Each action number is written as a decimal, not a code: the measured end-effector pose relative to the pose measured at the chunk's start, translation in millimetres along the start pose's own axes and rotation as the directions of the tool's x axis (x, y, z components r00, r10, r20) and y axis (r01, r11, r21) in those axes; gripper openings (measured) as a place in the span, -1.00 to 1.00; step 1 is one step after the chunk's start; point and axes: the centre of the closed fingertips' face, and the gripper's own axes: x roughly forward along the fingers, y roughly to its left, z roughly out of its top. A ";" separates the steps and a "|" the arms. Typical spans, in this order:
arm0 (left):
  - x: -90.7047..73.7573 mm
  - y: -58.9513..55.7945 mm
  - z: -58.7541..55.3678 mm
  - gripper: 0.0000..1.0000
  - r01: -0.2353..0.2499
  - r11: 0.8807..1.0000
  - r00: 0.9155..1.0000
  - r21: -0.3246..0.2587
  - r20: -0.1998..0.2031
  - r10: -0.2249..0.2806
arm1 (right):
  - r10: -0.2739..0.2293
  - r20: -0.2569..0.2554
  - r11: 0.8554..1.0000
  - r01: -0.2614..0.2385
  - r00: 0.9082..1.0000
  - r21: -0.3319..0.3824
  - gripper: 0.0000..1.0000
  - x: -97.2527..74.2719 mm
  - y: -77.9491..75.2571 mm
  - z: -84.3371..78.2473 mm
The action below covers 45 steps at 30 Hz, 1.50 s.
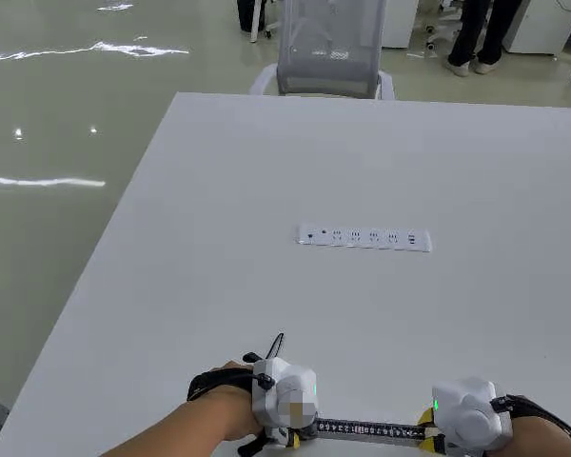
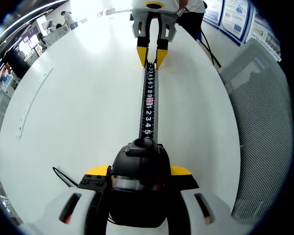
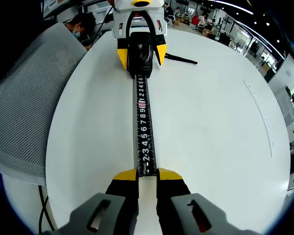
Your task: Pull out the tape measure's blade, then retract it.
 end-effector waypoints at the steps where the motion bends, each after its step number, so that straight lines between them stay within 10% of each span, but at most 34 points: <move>1: 0.0 0.0 0.1 -0.21 0.000 1.000 1.000 0.000 0.000 0.000 | -0.001 -0.002 1.000 0.001 1.000 -0.001 -0.78 -0.6 -0.2 -1.3; 45: 0.3 0.6 -0.2 -0.21 0.007 1.000 1.000 -0.006 -0.006 -0.007 | -0.008 -0.040 1.000 0.009 0.999 0.027 -0.78 -13.7 -2.7 -30.3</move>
